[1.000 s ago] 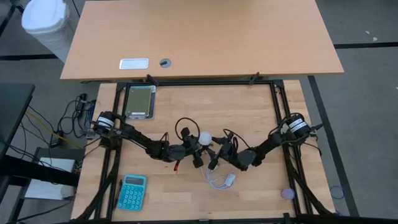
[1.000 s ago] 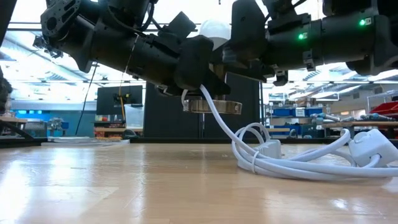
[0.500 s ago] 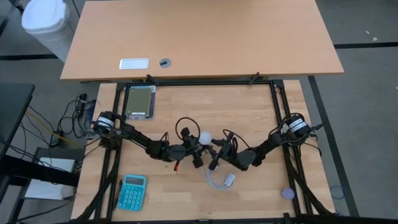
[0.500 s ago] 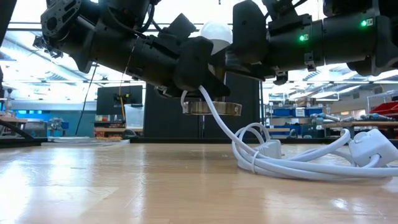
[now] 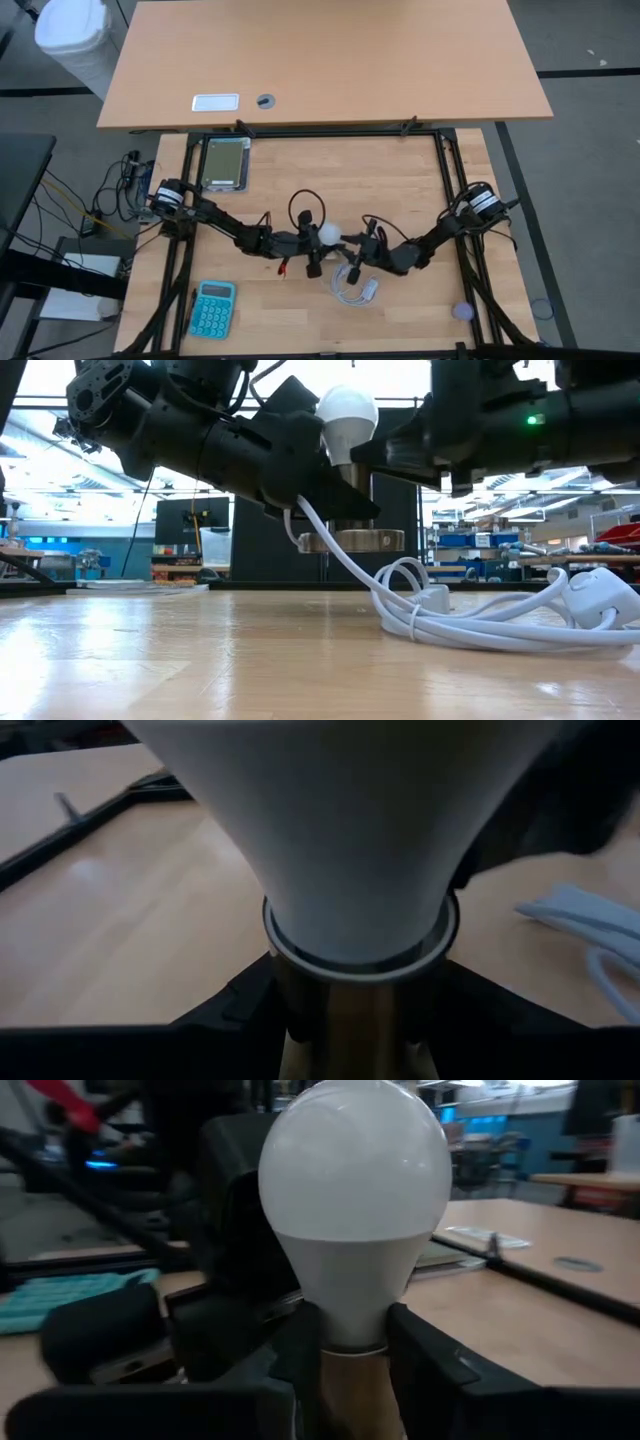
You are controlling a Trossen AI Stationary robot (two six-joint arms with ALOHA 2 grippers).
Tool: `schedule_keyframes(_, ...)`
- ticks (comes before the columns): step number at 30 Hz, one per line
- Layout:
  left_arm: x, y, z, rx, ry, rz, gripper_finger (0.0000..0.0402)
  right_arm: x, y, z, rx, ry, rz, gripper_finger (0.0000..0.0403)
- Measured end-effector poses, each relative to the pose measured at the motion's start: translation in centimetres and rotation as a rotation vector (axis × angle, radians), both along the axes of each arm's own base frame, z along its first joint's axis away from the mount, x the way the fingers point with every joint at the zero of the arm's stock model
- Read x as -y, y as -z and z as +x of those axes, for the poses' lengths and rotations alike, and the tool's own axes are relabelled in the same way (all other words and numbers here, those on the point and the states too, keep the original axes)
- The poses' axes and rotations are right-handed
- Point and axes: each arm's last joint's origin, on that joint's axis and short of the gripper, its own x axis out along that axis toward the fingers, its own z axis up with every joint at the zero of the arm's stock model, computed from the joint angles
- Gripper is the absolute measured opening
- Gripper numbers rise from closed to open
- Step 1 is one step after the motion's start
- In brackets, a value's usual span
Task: Screw lightbulb
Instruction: Remove the lightbulb from the desk lamp
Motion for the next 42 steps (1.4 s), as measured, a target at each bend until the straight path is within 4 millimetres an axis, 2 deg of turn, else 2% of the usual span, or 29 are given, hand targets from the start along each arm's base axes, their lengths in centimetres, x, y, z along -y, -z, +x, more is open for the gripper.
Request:
schedule_keyframes(5, 0.2, 0.0, 0.0, 0.000, 0.057, 0.006, 0.0188, 0.3, 0.3, -0.9, 0.016, -0.080, 0.014, 0.0080)
schedule_keyframes(8, 0.1, -0.1, 0.1, 0.005, 0.063, -0.002, 0.0188, 0.3, 0.4, -1.4, 0.012, -0.090, -0.005, 0.0089)
schedule_keyframes(11, 0.2, -0.2, 0.2, 0.010, 0.062, -0.009, 0.0188, 0.1, 0.3, -1.4, 0.015, -0.089, -0.013, 0.0127)
schedule_keyframes(18, 0.1, -0.3, 0.2, 0.022, 0.042, -0.029, 0.0188, 0.1, 0.1, -1.0, 0.031, -0.042, 0.020, 0.0250)
schedule_keyframes(22, 0.1, -0.3, 0.2, 0.021, 0.024, -0.025, 0.0188, 0.1, -0.1, -0.1, 0.015, -0.036, 0.030, 0.0284)
schedule_keyframes(25, 0.0, -0.3, 0.2, 0.022, 0.000, -0.022, 0.0188, 0.0, 0.1, 0.4, -0.018, -0.022, 0.034, 0.0285)
schedule_keyframes(31, 0.0, -0.2, 0.1, 0.017, -0.020, -0.039, 0.0188, -0.5, -0.3, 0.0, 0.011, 0.028, 0.037, 0.0263)
schedule_keyframes(38, -0.1, -0.1, 0.1, 0.012, -0.025, -0.037, 0.0188, -0.3, -0.4, 0.1, 0.005, 0.047, 0.012, 0.0249)
schedule_keyframes(42, -0.1, 0.0, 0.1, 0.000, -0.038, -0.033, 0.0188, -1.2, -0.6, -0.7, -0.040, 0.161, -0.058, 0.0249)
